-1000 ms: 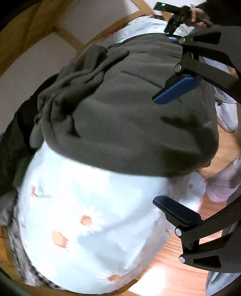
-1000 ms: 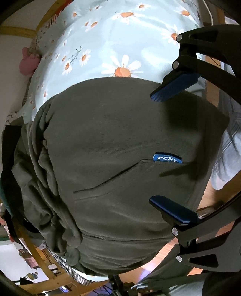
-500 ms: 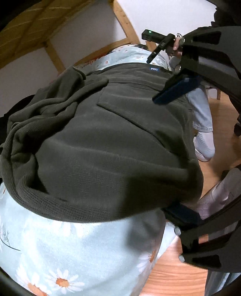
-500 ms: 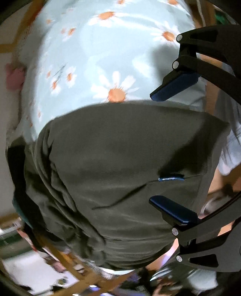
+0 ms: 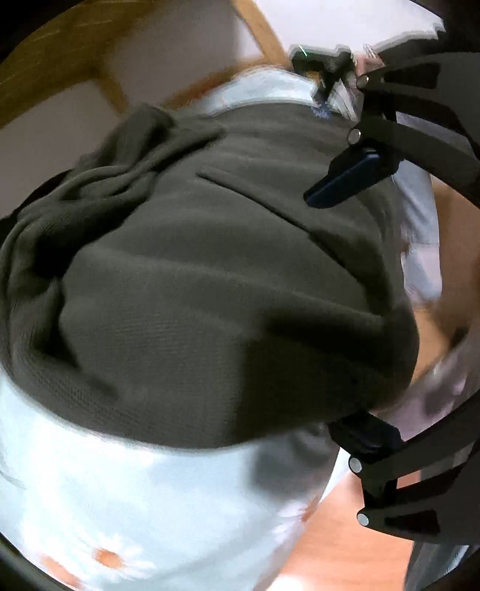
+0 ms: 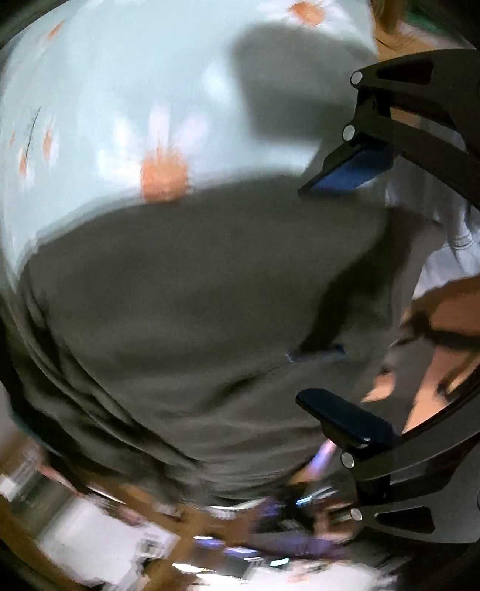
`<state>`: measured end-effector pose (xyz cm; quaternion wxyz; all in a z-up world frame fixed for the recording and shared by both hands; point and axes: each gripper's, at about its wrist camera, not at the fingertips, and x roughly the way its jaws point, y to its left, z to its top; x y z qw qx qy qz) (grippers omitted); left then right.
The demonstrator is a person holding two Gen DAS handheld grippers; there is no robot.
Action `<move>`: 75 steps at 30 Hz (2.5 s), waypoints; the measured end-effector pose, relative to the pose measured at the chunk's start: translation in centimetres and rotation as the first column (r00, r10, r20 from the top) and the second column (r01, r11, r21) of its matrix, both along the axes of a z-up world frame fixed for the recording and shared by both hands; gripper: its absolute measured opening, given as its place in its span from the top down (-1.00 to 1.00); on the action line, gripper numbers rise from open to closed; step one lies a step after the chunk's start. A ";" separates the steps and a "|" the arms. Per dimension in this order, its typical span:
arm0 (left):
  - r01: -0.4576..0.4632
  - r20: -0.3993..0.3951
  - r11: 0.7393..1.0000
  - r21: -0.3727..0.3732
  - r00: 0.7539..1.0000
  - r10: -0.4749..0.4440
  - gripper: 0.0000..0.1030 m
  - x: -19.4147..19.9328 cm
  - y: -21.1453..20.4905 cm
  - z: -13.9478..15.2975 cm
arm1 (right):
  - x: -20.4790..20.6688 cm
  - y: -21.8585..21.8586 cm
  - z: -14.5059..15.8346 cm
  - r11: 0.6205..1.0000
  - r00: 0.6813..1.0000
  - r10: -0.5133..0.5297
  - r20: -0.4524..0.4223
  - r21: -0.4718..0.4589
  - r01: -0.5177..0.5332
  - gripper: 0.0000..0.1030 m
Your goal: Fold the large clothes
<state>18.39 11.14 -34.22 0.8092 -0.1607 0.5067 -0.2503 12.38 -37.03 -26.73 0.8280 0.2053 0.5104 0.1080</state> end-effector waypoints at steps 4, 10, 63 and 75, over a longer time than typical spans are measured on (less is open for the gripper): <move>0.056 -0.026 0.995 -0.082 0.998 -0.058 -0.88 0.0 -0.7 0.4 | 0.0 2.5 1.1 0.983 0.985 0.120 0.124 0.124 -0.135 -0.61; -0.023 -0.085 0.997 -0.077 0.996 0.016 -0.81 0.7 0.7 -0.2 | 0.1 -0.6 1.1 0.995 0.993 -0.073 0.092 0.068 0.067 -0.62; 0.149 -0.159 0.973 -0.177 0.971 -0.177 0.00 0.4 -6.5 1.3 | 3.3 2.5 2.7 0.800 0.968 0.104 0.230 0.559 -0.219 0.64; 0.126 -0.112 0.911 -0.393 0.977 -0.184 0.72 -2.1 0.6 5.8 | -2.3 -2.3 6.8 0.780 0.939 0.027 0.342 0.580 -0.234 0.72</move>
